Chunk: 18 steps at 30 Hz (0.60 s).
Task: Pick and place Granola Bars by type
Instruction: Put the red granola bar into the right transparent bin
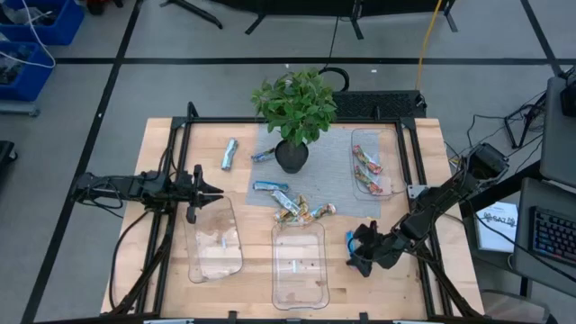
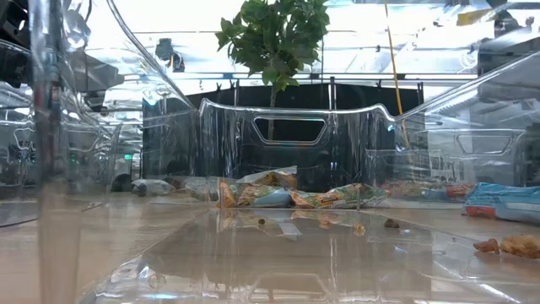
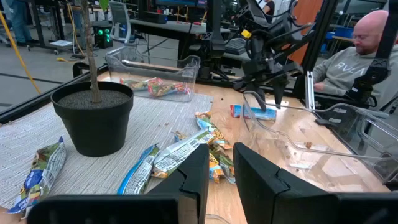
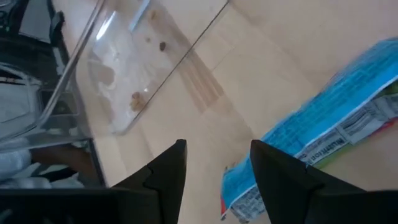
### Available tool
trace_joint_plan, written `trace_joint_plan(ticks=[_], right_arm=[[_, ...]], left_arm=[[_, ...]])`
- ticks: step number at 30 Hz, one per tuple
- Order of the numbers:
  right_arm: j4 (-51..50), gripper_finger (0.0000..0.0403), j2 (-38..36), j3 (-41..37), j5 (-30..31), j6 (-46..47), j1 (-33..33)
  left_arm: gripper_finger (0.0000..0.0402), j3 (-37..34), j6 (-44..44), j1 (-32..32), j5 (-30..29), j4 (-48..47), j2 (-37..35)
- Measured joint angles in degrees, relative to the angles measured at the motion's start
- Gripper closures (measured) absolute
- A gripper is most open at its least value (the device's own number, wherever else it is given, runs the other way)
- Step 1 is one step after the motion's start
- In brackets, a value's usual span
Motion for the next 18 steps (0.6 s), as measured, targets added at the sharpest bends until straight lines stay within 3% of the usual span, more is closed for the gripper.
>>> trace_joint_plan(ticks=[12,18], right_arm=[[0.2,0.0234,-8.4,0.0,-4.5,3.1,0.0],[-5.1,0.0234,-13.2,0.0,-4.7,5.6,0.0]], left_arm=[[0.0325,0.0,0.0,0.0,0.0,0.0,0.0],[0.0325,0.0,0.0,0.0,0.0,0.0,0.0]])
